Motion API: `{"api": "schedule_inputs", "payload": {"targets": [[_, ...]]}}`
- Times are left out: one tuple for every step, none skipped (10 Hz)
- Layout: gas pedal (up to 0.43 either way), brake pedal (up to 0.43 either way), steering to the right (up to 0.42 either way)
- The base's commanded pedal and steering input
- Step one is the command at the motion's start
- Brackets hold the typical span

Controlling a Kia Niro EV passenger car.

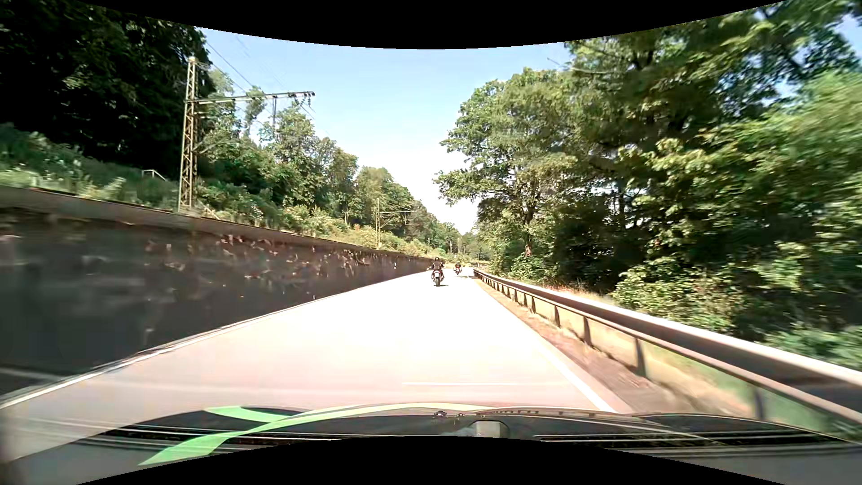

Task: Follow the waypoints while adhering to traffic rules and regulations

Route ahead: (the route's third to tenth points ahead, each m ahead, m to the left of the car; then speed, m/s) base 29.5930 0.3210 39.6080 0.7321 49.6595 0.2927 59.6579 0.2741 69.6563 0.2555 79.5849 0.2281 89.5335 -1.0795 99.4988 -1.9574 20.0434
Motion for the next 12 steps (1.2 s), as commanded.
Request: {"api": "schedule_inputs", "payload": {"targets": [[0.110,0.000,-0.003],[0.118,0.000,-0.003],[0.118,0.000,-0.003],[0.150,0.000,-0.003],[0.169,0.000,-0.004],[0.169,0.000,-0.003],[0.189,0.000,-0.003],[0.197,0.000,-0.003],[0.209,0.000,-0.003],[0.209,0.000,-0.002],[0.220,0.000,0.000],[0.220,0.000,0.002]]}}
